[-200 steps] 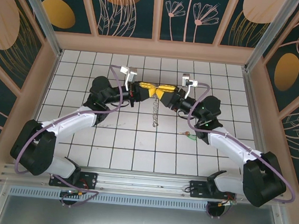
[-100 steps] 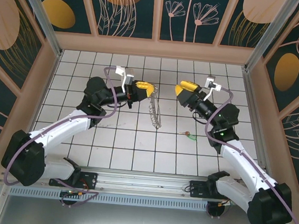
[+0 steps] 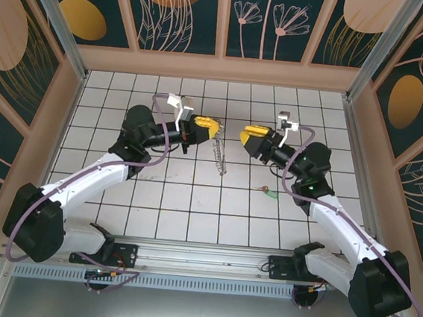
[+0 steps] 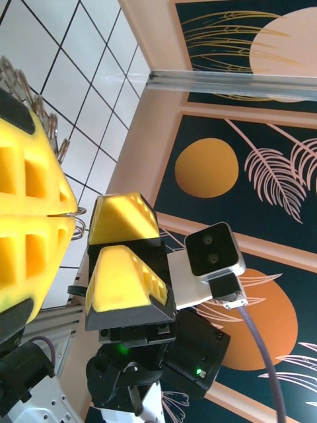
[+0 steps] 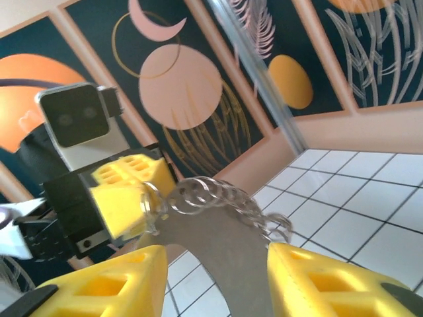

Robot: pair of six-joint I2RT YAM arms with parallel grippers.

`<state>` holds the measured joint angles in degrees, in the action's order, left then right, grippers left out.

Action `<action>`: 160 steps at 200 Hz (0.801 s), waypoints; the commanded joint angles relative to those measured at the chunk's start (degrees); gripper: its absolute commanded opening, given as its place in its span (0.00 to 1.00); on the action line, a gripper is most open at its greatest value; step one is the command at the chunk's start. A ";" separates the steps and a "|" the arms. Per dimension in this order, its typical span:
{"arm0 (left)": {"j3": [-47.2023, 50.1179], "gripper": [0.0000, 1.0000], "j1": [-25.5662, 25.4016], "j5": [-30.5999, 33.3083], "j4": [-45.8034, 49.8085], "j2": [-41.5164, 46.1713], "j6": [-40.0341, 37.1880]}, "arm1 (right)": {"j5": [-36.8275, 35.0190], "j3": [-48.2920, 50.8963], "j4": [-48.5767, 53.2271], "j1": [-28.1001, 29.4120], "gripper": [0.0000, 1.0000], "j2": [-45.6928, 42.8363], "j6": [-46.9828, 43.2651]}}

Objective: Put the keys on the keyring

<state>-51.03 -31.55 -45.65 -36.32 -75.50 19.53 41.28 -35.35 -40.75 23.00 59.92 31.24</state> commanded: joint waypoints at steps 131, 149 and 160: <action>-4.36 0.00 -0.10 -5.90 0.02 -4.17 1.42 | 8.76 -6.50 -3.39 3.80 0.29 6.44 -3.66; -4.43 0.00 -0.17 -6.08 0.02 -4.34 1.50 | 8.73 -6.83 -3.70 3.96 0.28 6.77 -3.38; -4.36 0.00 -0.17 -6.05 0.01 -4.32 1.49 | 8.73 -7.00 -4.02 4.07 0.27 7.04 -3.25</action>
<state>-53.28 -31.55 -50.43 -35.22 -79.88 20.23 48.36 -40.05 -41.08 26.48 66.43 28.38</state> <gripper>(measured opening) 0.045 0.275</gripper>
